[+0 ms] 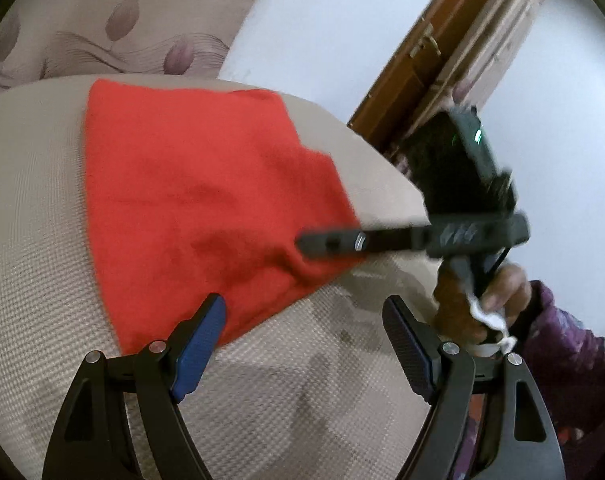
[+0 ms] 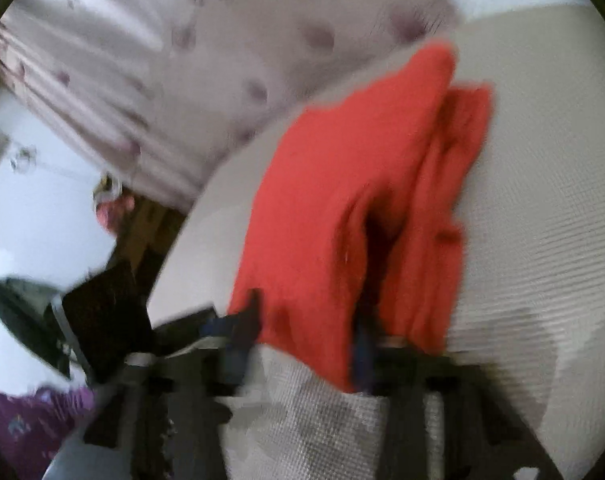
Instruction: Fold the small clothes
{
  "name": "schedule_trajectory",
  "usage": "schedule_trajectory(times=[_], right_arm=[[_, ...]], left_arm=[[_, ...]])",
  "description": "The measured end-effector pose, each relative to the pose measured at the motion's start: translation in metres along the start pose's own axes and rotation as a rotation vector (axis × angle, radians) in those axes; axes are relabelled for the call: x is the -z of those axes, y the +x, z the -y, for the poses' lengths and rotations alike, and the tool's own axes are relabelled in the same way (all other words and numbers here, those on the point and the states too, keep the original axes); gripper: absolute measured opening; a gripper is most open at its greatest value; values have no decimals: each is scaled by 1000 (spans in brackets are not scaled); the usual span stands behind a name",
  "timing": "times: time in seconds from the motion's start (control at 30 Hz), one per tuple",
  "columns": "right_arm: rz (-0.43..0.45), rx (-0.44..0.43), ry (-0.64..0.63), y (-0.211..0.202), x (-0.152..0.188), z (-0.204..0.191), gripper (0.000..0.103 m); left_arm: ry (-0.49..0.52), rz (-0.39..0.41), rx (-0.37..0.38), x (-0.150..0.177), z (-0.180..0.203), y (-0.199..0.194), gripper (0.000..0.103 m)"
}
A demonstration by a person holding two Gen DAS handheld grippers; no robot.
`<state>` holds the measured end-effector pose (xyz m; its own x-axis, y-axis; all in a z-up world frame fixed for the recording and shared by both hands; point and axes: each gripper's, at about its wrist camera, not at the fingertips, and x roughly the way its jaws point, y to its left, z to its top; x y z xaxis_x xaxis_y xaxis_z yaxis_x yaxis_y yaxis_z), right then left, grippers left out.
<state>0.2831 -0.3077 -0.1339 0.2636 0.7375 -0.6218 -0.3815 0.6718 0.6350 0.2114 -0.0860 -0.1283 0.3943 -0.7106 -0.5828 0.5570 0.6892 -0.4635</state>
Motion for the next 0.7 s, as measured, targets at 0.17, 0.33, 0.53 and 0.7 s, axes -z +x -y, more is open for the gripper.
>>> schedule_trajectory(times=[0.17,0.33,0.53,0.7], right_arm=[[-74,78,-32,-22,1,19,2],[-87,99,-43,-28,-2,21,2],[-46,-14,45,-30,8,32,7],[26,-112,141,-44,16,52,10]], left_arm=[[63,-19,-35,7,3,-7,80],[109,41,20,2,24,-23,81],[104,97,121,-34,47,0,81],[53,-37,159,-39,44,54,81]])
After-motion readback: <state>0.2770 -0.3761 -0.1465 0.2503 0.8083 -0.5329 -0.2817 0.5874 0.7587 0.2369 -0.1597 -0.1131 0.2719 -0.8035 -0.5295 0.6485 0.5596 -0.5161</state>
